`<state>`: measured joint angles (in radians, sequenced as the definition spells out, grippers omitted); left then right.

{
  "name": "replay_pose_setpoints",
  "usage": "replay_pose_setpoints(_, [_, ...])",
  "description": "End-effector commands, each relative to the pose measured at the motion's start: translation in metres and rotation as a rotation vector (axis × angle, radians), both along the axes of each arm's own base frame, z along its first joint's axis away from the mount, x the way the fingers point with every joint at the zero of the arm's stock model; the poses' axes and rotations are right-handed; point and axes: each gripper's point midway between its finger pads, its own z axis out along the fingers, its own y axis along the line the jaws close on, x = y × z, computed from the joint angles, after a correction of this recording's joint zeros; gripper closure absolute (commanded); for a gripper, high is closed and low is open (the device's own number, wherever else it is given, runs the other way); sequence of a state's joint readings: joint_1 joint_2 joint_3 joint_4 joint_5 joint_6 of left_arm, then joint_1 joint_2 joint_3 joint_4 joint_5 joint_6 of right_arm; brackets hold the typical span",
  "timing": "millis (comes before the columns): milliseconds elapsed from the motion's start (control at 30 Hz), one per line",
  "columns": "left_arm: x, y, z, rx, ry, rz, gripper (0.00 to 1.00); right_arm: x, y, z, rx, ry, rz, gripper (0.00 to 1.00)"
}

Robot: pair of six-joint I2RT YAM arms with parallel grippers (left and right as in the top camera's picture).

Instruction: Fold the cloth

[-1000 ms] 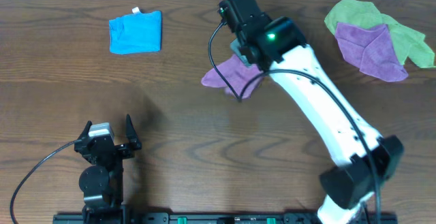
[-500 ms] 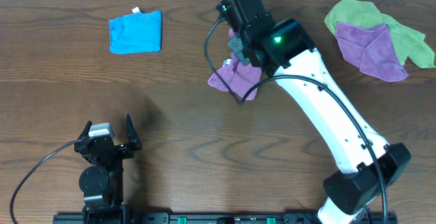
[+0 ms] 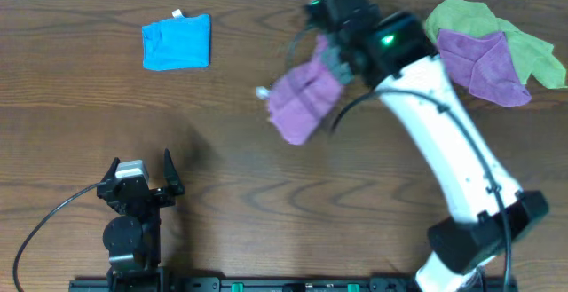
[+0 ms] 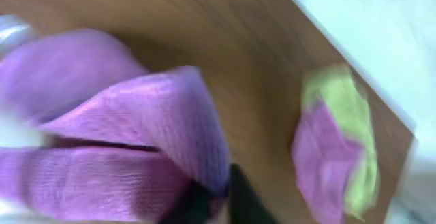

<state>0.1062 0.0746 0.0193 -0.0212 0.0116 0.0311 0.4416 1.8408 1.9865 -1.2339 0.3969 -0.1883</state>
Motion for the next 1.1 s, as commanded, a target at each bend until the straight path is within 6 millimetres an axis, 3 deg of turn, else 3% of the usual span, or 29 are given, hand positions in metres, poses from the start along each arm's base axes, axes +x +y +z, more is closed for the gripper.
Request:
replay_pose_setpoints(0, [-0.003, 0.001, -0.019, 0.010, 0.065, 0.007, 0.04, 0.009, -0.074, -0.008, -0.027, -0.016, -0.252, 0.01])
replay_pose_setpoints(67, [-0.003, 0.001, -0.019, 0.010, 0.065, 0.007, 0.05, 0.011, -0.082, -0.010, 0.025, -0.010, -0.284, 0.01])
replay_pose_setpoints(200, [-0.003, 0.001, -0.019, 0.010, 0.065, 0.007, 0.04, 0.012, -0.078, -0.012, 0.053, -0.002, -0.273, 0.01])
replay_pose_setpoints(467, [-0.003, 0.001, -0.019, 0.010, 0.065, 0.007, 0.05, 0.002, -0.026, -0.031, 0.253, 0.124, -0.102, 0.02])
replay_pose_setpoints(700, [-0.003, 0.001, -0.019, 0.010, 0.065, 0.007, 0.05, -0.012, -0.016, -0.097, 0.212, 0.242, -0.014, 0.03])
replay_pose_setpoints(833, [-0.003, 0.001, -0.019, 0.010, 0.065, 0.007, 0.05, -0.030, -0.004, -0.132, 0.225, 0.317, 0.016, 0.04])
replay_pose_setpoints(1067, [-0.003, 0.001, -0.019, 0.010, 0.065, 0.007, 0.05, -0.065, 0.012, -0.173, 0.222, 0.427, 0.050, 0.10])
